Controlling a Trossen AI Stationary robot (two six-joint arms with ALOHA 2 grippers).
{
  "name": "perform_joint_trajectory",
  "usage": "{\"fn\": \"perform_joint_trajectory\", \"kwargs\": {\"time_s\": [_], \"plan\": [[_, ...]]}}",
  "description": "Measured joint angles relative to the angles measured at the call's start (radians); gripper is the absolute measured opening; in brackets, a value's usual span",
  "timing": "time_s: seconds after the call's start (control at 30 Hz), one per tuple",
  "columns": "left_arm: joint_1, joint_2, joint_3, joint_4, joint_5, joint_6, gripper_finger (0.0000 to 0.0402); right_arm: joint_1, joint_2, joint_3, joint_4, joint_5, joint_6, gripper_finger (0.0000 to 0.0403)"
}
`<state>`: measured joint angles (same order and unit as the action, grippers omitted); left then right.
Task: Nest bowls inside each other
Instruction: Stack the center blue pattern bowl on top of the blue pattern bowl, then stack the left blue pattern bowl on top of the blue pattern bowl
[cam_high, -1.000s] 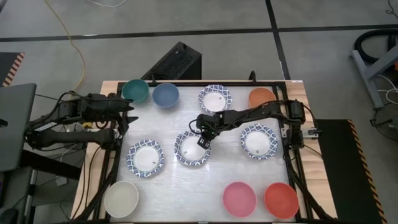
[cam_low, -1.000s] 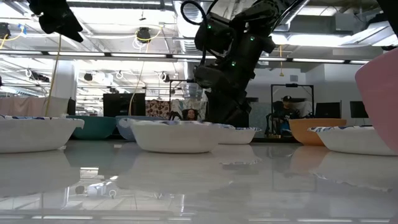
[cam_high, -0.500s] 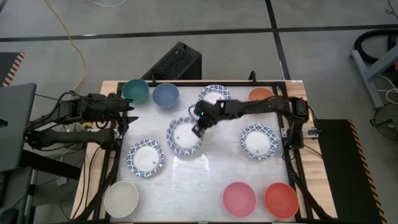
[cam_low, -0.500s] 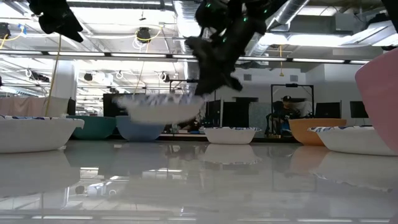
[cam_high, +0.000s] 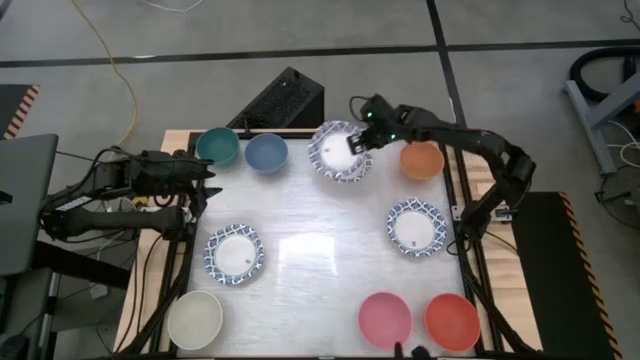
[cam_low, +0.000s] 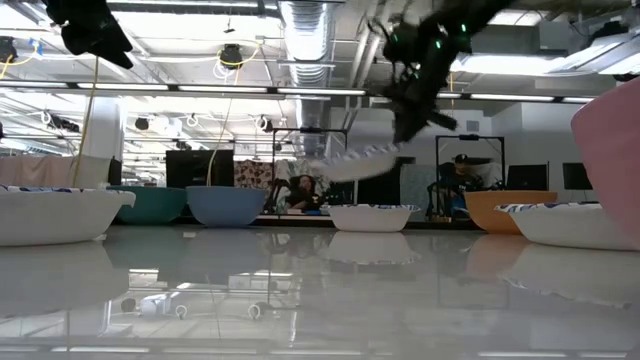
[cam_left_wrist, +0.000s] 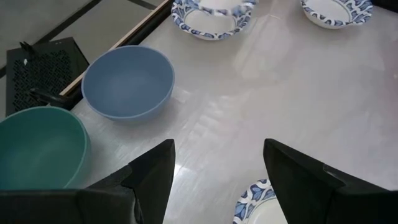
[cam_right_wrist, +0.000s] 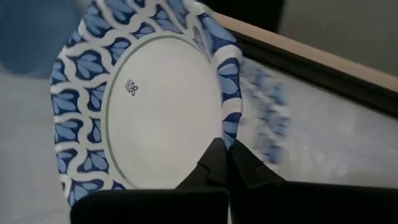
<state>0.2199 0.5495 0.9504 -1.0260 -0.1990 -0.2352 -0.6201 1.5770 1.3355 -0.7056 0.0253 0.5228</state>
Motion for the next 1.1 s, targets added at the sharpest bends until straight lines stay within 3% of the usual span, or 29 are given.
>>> {"fn": "perform_joint_trajectory", "kwargs": {"time_s": [0.2, 0.4, 0.63, 0.93, 1.1], "plan": [[0.0, 0.0, 0.0, 0.0, -0.001, -0.011, 0.0235, -0.086, 0.064, -0.106, 0.077, -0.056, 0.004, 0.0004], [0.0, 0.0, 0.0, 0.0, -0.043, -0.01, 0.0235, -0.096, 0.138, -0.133, 0.168, -0.094, 0.003, 0.0027], [0.0, 0.0, 0.0, 0.0, -0.045, -0.009, 0.0235, -0.087, 0.145, -0.133, 0.178, -0.127, -0.068, 0.0089], [0.0, 0.0, 0.0, 0.005, -0.052, -0.009, 0.0235, -0.073, 0.124, -0.13, 0.184, -0.221, -0.105, 0.0202], [0.0, 0.0, 0.0, 0.005, -0.051, -0.01, 0.0235, -0.077, 0.089, -0.083, 0.08, -0.264, -0.142, 0.0229]]}}
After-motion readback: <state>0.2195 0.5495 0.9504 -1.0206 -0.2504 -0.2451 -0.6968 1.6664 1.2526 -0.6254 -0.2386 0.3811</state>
